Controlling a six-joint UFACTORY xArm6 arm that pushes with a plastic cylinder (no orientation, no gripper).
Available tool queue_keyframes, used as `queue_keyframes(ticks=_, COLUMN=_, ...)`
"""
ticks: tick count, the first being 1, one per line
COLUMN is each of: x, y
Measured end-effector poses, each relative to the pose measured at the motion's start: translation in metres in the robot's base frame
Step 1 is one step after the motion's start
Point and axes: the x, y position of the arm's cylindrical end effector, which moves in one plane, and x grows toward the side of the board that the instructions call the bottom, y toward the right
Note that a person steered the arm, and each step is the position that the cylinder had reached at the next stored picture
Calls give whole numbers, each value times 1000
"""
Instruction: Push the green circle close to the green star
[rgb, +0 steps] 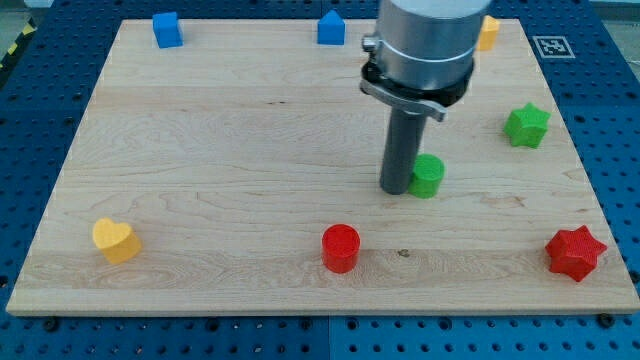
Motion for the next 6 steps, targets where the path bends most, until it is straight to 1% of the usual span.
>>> queue_keyframes(ticks=2, x=0, y=66)
queue_keyframes(ticks=3, x=-1, y=82)
queue_keyframes(ticks=5, x=-45, y=57)
queue_keyframes(ticks=6, x=-38, y=69)
